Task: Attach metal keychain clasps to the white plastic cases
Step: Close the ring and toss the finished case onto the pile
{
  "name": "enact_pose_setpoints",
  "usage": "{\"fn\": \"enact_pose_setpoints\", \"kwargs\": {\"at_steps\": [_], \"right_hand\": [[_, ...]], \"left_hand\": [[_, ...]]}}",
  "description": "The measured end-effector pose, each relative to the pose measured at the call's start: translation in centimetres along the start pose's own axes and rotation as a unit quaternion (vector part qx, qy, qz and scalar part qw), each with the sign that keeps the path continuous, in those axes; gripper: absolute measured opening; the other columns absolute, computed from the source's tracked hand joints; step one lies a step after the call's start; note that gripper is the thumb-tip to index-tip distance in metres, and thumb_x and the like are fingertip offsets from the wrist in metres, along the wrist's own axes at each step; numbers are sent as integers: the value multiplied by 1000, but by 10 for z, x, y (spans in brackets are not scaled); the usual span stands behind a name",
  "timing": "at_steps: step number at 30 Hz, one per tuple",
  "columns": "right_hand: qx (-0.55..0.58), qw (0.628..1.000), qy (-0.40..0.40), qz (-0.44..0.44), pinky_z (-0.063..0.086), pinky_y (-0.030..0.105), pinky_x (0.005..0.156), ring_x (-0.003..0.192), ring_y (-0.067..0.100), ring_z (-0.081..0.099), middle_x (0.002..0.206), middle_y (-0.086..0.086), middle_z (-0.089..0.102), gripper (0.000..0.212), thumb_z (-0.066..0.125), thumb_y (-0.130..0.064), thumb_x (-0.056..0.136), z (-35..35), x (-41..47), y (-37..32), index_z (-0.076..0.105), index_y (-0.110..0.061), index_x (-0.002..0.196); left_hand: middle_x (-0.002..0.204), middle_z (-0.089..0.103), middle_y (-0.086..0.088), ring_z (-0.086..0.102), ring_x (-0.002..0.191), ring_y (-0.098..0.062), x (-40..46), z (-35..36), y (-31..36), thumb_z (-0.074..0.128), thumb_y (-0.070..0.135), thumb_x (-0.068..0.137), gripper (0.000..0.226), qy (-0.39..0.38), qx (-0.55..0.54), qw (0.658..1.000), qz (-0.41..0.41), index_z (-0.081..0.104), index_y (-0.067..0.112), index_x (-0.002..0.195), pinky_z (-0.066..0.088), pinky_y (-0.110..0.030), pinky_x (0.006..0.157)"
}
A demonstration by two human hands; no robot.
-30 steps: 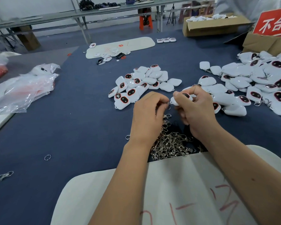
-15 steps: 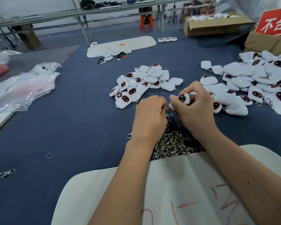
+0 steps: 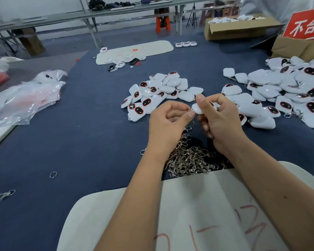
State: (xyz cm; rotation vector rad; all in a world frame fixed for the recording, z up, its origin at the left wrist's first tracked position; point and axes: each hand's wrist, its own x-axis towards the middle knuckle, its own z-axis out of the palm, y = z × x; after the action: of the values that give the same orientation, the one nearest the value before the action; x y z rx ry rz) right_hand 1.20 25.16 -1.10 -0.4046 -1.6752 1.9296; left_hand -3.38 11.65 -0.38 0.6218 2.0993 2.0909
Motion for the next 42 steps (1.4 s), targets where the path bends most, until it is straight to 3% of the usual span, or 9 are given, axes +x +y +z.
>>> {"fn": "enact_pose_setpoints", "kwargs": {"at_steps": [7, 14, 23, 35, 42], "right_hand": [[39, 999, -32, 11, 28, 16, 35, 37, 10, 42, 60, 2, 63, 17, 74, -37, 95, -2, 1, -1, 64, -23, 93], [76, 994, -81, 13, 35, 19, 39, 47, 10, 51, 67, 6, 67, 1, 74, -24, 96, -5, 2, 1, 74, -23, 95], [82, 994, -73, 19, 36, 18, 41, 50, 11, 52, 68, 5, 67, 3, 71, -18, 98, -4, 2, 3, 72, -16, 100], [47, 996, -79, 11, 37, 20, 40, 50, 11, 52, 69, 5, 67, 11, 74, -21, 95, -4, 0, 2, 70, -14, 104], [30, 997, -76, 9, 36, 21, 40, 50, 12, 51, 69, 6, 67, 17, 76, -22, 94, -4, -1, 2, 70, -12, 107]], "left_hand": [[75, 75, 0, 73, 73, -12, 1, -2, 1, 74, -5, 87, 14, 39, -87, 995, -21, 72, 9, 89, 56, -21, 71], [81, 75, -3, 69, 76, -8, 3, -3, -2, 71, -4, 90, 16, 63, -40, 997, 1, 76, 11, 91, 55, -20, 74], [86, 75, -5, 64, 76, -8, 2, -3, -2, 72, 0, 91, 9, 57, 32, 997, 46, 77, 7, 94, 56, -24, 78], [77, 71, 2, 61, 70, -6, 3, -5, -1, 72, -3, 89, 11, 57, 48, 996, 47, 76, 8, 88, 52, -18, 71], [68, 65, 14, 56, 64, -4, 5, -8, -5, 72, -3, 85, 23, 37, 102, 992, 57, 75, 20, 81, 49, -17, 65]]}}
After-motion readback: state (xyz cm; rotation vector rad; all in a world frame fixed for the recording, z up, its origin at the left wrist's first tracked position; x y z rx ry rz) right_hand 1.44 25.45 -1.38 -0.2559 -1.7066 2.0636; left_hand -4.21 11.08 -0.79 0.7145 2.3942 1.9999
